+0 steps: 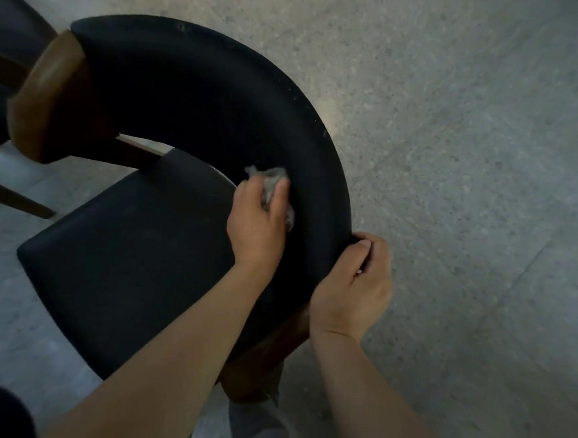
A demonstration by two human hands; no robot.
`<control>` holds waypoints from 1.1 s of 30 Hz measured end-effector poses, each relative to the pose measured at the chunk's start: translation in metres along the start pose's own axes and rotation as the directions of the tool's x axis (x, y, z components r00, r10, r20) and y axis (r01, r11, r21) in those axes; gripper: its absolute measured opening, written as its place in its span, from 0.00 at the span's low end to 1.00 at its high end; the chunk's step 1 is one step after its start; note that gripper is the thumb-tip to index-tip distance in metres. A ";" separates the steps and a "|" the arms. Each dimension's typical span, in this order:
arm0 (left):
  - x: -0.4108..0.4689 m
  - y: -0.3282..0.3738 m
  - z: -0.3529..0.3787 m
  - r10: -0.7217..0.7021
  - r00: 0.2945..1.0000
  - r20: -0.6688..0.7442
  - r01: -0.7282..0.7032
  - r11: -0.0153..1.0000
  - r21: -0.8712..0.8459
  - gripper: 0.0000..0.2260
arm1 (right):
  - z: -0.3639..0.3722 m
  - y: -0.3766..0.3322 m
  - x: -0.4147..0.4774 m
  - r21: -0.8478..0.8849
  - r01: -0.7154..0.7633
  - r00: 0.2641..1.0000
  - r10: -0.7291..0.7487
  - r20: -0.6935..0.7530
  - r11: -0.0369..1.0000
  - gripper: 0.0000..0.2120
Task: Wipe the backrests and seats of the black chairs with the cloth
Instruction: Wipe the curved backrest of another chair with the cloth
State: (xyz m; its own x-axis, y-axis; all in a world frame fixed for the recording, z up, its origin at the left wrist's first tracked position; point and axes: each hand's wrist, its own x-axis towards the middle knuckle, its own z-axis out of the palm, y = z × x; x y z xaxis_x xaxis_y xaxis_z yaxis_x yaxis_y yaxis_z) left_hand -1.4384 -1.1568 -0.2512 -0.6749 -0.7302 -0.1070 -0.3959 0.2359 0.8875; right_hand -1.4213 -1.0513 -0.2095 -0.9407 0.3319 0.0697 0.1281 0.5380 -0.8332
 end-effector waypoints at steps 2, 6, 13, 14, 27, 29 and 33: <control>-0.003 -0.024 -0.004 -0.254 0.967 0.011 0.254 0.966 -0.038 0.14 | -0.001 0.002 0.001 -0.010 -0.005 1.000 0.005 0.001 1.000 0.11; -0.010 -0.020 -0.014 -0.113 0.994 0.002 0.113 0.990 -0.080 0.12 | -0.001 0.004 0.000 -0.026 0.010 1.000 -0.009 0.005 1.000 0.12; -0.004 -0.017 0.017 0.000 1.000 -0.023 -0.002 0.998 -0.056 0.12 | -0.001 0.004 0.001 -0.011 0.022 1.000 -0.022 0.000 1.000 0.11; -0.003 -0.022 0.019 -0.032 0.999 -0.035 0.030 0.998 -0.060 0.12 | -0.001 0.004 0.000 -0.011 0.025 1.000 -0.025 0.000 1.000 0.11; -0.002 -0.013 -0.019 0.025 0.999 0.044 -0.020 0.993 -0.117 0.11 | -0.001 0.001 0.000 -0.013 0.023 1.000 -0.024 -0.009 1.000 0.11; -0.008 0.020 -0.024 0.227 0.970 0.086 -0.212 0.965 -0.157 0.09 | -0.001 -0.001 0.001 -0.006 0.044 0.999 -0.044 -0.020 0.999 0.10; -0.007 0.046 -0.016 0.397 0.907 0.142 -0.388 0.917 -0.089 0.08 | -0.001 0.000 0.001 -0.004 0.051 0.998 -0.051 -0.032 0.999 0.11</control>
State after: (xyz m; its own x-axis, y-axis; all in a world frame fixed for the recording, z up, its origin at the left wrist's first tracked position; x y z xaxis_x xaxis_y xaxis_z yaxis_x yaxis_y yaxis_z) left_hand -1.4414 -1.1512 -0.2025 -0.8573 -0.4776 0.1921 -0.0459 0.4426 0.8955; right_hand -1.4219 -1.0503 -0.2095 -0.9356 0.3283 0.1300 0.0807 0.5571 -0.8265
